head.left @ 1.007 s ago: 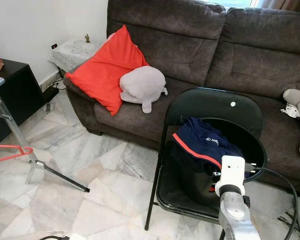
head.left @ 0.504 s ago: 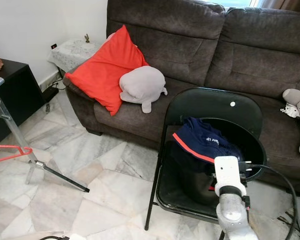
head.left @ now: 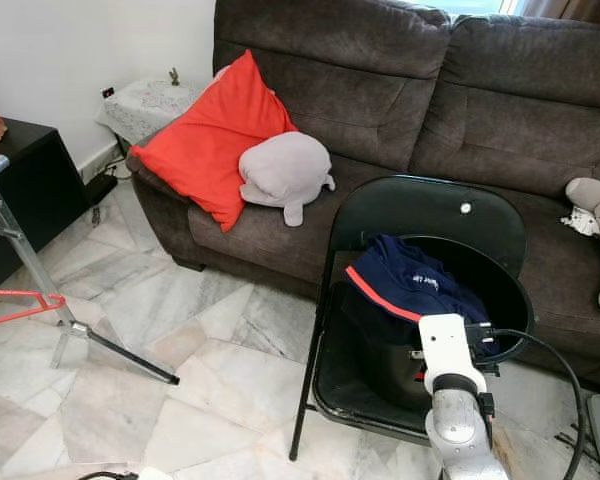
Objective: Hang hanger
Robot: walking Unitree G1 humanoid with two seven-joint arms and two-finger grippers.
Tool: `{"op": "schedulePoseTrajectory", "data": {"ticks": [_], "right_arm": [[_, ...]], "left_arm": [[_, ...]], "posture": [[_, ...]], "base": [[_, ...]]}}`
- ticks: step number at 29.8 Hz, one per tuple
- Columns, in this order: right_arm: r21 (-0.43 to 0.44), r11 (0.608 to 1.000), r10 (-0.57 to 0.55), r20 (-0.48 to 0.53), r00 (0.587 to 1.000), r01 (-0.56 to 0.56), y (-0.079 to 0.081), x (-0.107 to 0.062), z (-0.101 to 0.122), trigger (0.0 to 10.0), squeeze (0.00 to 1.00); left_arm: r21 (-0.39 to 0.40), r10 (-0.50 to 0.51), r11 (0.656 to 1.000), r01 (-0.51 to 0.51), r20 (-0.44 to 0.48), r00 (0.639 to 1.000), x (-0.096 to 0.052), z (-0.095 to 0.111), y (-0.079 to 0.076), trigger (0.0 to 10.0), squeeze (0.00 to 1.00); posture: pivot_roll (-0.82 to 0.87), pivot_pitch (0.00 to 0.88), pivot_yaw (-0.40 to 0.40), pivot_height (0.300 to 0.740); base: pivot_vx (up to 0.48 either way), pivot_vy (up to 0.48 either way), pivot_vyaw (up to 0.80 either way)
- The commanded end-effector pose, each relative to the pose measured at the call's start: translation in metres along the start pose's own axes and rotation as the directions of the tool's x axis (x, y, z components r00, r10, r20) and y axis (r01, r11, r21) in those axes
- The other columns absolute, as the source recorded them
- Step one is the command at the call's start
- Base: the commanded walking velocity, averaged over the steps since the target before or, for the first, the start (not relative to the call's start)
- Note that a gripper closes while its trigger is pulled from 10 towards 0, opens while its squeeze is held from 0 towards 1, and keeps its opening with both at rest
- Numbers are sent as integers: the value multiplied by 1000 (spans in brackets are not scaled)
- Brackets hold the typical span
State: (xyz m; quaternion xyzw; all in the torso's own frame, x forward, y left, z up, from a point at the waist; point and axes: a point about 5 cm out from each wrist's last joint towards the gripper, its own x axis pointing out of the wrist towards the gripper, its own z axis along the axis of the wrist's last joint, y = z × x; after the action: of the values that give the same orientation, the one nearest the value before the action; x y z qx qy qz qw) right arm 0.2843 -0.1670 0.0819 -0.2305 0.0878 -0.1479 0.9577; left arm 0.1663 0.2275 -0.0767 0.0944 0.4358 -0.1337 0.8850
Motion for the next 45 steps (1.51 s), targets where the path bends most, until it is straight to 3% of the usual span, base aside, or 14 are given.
{"op": "schedulePoseTrajectory", "data": {"ticks": [1, 28, 33, 41, 45], "right_arm": [[-7, 1000, -7, -7, 1000, 7, -2, -2, -1, 0, 0], [-24, 999, -30, -13, 999, 30, -6, 0, -2, 0, 0], [-34, 995, -92, 4, 996, 92, -20, 5, 2, 0, 0], [15, 972, -235, 146, 961, 235, -59, 24, 45, 0, 0], [18, 965, -258, 197, 946, 260, -66, 29, 61, 0, 0]], "left_arm": [[17, -16, 1000, 17, -28, 999, -2, -6, -1, 10000, 0], [18, -20, 1000, 20, -28, 999, -2, -6, -1, 10000, 0], [17, -20, 1000, 20, -29, 999, -2, -6, -1, 10000, 0], [21, -21, 1000, 21, -32, 999, -2, -6, -1, 10000, 0], [23, -21, 999, 22, -33, 999, -2, -6, 0, 10000, 0]], "posture": [[-5, 103, -30, 740], [-1, 103, -30, 740], [-1, 101, -30, 740], [-8, 97, -24, 740], [-12, 94, -20, 740]], "base": [[0, 0, 0], [0, 0, 0], [0, 0, 0], [0, 0, 0], [0, 0, 0]]}}
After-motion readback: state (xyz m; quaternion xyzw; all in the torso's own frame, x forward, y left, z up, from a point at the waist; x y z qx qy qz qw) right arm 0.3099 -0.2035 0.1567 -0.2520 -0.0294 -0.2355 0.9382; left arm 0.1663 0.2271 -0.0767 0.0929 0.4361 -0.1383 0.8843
